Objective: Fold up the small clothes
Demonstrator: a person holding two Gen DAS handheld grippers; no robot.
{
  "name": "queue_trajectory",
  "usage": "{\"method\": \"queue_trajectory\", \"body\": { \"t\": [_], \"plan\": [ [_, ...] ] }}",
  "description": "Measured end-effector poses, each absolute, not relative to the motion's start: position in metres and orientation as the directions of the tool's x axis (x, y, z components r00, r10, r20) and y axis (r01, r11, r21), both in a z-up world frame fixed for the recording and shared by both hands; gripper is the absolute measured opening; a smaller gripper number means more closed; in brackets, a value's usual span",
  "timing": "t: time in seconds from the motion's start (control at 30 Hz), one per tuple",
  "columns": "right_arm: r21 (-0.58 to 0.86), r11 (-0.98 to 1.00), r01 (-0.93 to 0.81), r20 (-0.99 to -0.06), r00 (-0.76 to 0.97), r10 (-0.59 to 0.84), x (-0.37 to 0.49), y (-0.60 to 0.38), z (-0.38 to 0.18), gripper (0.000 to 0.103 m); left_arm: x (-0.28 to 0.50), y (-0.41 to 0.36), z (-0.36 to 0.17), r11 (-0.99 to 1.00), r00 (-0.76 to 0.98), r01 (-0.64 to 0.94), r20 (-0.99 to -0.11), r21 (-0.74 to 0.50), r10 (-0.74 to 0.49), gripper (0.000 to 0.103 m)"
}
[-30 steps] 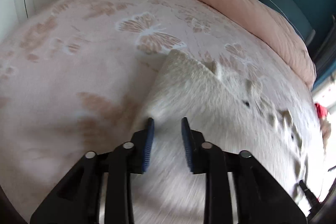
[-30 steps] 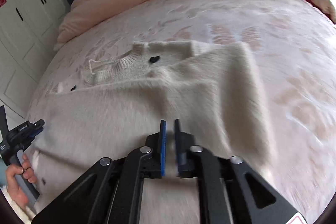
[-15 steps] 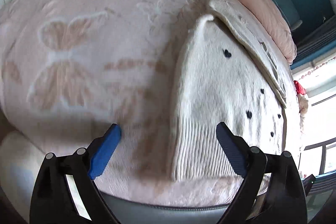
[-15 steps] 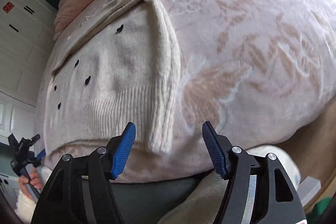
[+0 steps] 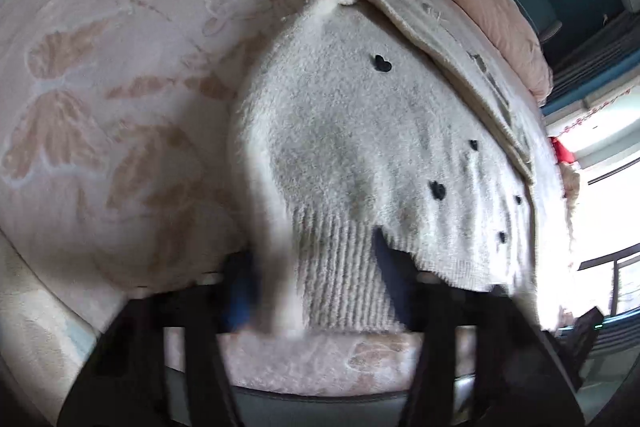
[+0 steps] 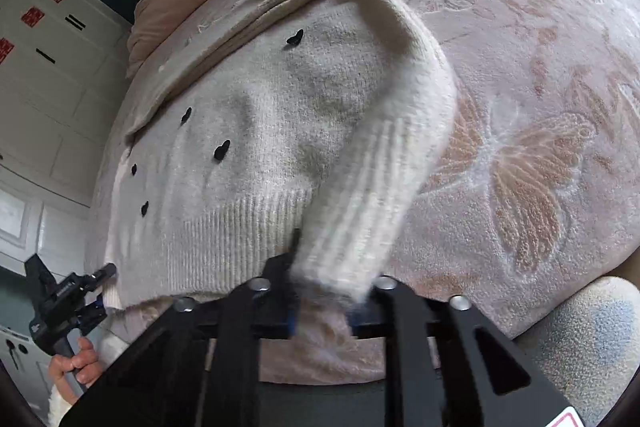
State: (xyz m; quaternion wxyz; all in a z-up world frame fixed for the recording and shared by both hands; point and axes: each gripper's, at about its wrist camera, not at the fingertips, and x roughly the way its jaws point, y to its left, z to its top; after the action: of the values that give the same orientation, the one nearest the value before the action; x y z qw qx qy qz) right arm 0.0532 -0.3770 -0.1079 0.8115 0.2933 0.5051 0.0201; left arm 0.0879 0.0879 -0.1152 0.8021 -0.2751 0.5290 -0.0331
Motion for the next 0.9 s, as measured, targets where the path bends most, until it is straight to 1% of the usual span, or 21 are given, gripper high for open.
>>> {"method": "queue_trajectory", "body": {
  "t": [0.03, 0.1, 0.17, 0.23, 0.33, 0.47, 0.53, 0.63, 0.7, 0.77, 0.83, 0.9],
  "plan": [
    [0.515, 0.813, 0.274, -0.798, 0.499, 0.338, 0.052, -0.38, -0.106, 0.013, 0.09, 0.092, -0.118, 0.829, 0.418, -0.262, -0.833, -0.494, -0.363, 0.012],
    [0.535, 0.8, 0.27, -0.777, 0.53, 0.341, 0.048, -0.383, -0.096, 0.012, 0.088, 0.1, -0.117, 0.799, 0.42, -0.289, -0.82, -0.528, -0.389, 0.01],
    [0.547, 0.802, 0.242, -0.752, 0.562, 0.344, 0.042, -0.381, -0.076, 0.011, 0.079, 0.106, -0.1, 0.782, 0.454, -0.287, -0.798, -0.553, -0.397, 0.009],
    [0.542, 0.816, 0.2, -0.734, 0.586, 0.344, 0.034, -0.38, -0.052, 0.01, 0.069, 0.109, -0.077, 0.788, 0.478, -0.25, -0.779, -0.563, -0.405, 0.008],
    [0.477, 0.871, 0.113, -0.732, 0.6, 0.323, 0.019, -0.376, -0.015, 0.01, 0.049, 0.115, -0.04, 0.807, 0.503, -0.184, -0.759, -0.561, -0.413, 0.006],
    [0.38, 0.925, 0.007, -0.778, 0.544, 0.315, -0.015, -0.376, 0.011, 0.009, 0.012, 0.123, -0.008, 0.828, 0.491, -0.115, -0.756, -0.549, -0.433, 0.006],
    [0.316, 0.947, -0.05, -0.824, 0.48, 0.301, -0.037, -0.37, 0.013, 0.009, -0.012, 0.117, -0.002, 0.851, 0.455, -0.078, -0.779, -0.519, -0.432, 0.006],
    [0.263, 0.954, -0.144, -0.882, 0.364, 0.298, -0.082, -0.358, 0.005, 0.009, -0.062, 0.104, -0.007, 0.883, 0.352, -0.015, -0.829, -0.47, -0.435, 0.006],
    [0.29, 0.94, -0.179, -0.896, 0.295, 0.333, -0.114, -0.353, -0.001, 0.009, -0.097, 0.099, -0.007, 0.884, 0.3, 0.018, -0.841, -0.467, -0.45, 0.006],
    [0.322, 0.928, -0.188, -0.899, 0.246, 0.362, -0.145, -0.352, 0.0, 0.009, -0.134, 0.1, -0.005, 0.872, 0.269, 0.025, -0.837, -0.489, -0.477, 0.006],
    [0.354, 0.917, -0.182, -0.89, 0.237, 0.391, -0.164, -0.353, 0.006, 0.009, -0.153, 0.105, 0.005, 0.865, 0.27, 0.003, -0.832, -0.502, -0.484, 0.006],
    [0.365, 0.915, -0.17, -0.872, 0.281, 0.4, -0.163, -0.359, 0.022, 0.009, -0.148, 0.112, 0.025, 0.869, 0.326, -0.007, -0.823, -0.494, -0.466, 0.006]
  ]
}}
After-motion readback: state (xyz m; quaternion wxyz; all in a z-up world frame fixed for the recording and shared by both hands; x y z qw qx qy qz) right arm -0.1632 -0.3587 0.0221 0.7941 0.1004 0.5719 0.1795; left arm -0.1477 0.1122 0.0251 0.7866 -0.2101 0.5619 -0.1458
